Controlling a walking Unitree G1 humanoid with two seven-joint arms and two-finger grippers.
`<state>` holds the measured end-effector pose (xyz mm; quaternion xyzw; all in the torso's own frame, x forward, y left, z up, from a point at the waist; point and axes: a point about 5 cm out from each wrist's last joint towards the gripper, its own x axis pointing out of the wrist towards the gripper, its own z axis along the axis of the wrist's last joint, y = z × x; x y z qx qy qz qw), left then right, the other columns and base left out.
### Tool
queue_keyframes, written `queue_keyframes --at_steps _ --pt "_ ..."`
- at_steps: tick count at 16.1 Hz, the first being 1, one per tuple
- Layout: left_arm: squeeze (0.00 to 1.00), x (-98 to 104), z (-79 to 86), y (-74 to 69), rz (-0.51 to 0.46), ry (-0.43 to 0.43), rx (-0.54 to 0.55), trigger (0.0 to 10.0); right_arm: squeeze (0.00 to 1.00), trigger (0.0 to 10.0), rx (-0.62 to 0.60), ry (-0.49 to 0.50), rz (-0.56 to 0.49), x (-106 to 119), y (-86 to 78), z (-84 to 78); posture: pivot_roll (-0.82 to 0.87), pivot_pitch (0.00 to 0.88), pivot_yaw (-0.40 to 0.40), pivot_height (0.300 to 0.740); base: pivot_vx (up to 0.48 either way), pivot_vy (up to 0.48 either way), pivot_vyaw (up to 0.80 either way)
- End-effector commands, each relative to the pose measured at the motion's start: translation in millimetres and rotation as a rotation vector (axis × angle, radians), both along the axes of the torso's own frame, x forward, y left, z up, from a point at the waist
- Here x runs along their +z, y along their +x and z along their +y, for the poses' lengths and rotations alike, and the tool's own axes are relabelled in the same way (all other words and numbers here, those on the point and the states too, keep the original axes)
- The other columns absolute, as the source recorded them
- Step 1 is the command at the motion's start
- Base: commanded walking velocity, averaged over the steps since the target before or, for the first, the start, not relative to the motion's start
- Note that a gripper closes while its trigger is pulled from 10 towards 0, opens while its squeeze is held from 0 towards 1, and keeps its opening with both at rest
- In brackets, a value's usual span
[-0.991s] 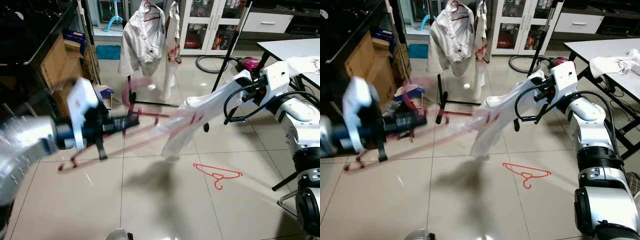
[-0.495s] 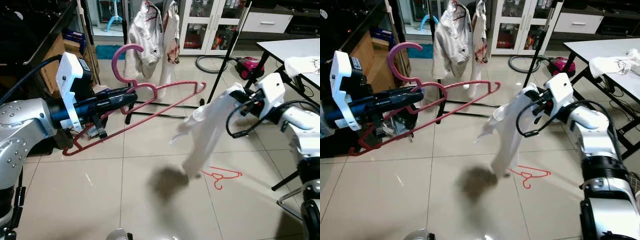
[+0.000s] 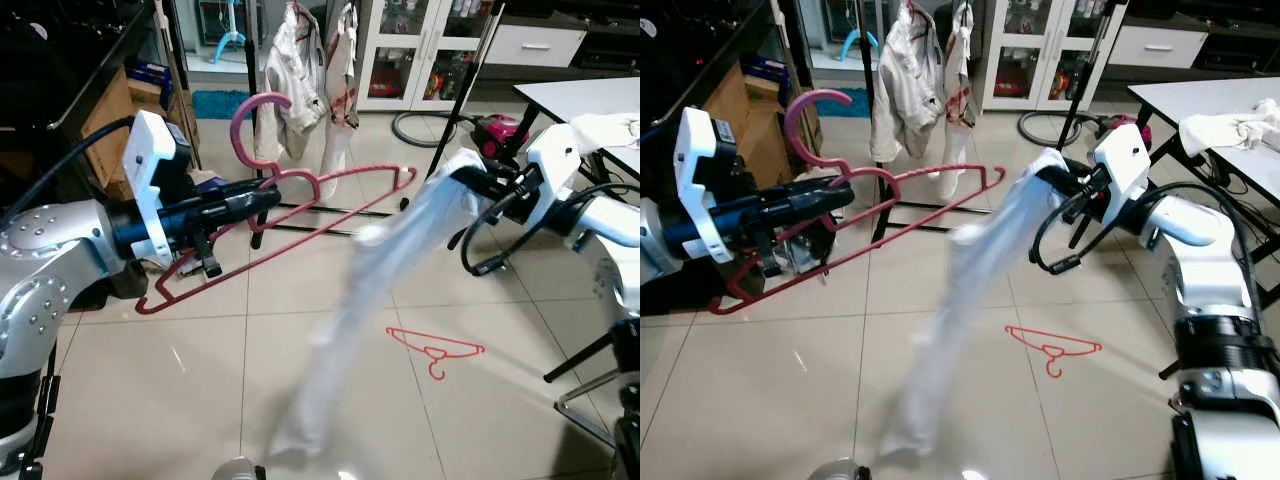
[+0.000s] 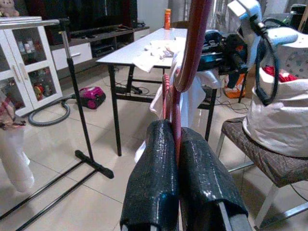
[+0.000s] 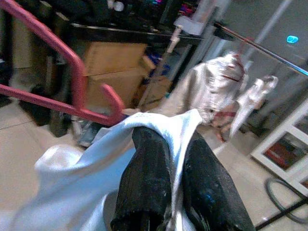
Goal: Hang hanger
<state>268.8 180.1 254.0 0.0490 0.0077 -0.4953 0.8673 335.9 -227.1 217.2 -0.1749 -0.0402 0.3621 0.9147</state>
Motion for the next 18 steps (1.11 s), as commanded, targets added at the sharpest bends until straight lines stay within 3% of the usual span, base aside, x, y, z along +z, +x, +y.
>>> queue_keyframes --at_steps 1,10,18 --pt "0.00 0.0 -3.1 2.0 -0.003 0.007 -0.018 10.0 0.00 10.0 0.044 -0.009 -0.025 13.0 -5.6 0.2 -0.02 0.000 -0.040 0.740 0.000 0.000 0.00" --pt "0.00 -4.0 -11.5 -3.9 0.020 -0.008 -0.095 10.0 0.00 10.0 0.085 -0.015 -0.012 28.1 -13.6 1.3 -0.03 0.000 -0.036 0.740 0.000 0.000 0.00" --pt "0.00 -11.7 -13.6 -2.5 0.037 0.013 -0.110 10.0 0.00 10.0 0.217 -0.020 -0.032 47.3 -26.0 21.9 -0.03 0.000 -0.034 0.740 0.000 0.000 0.00"
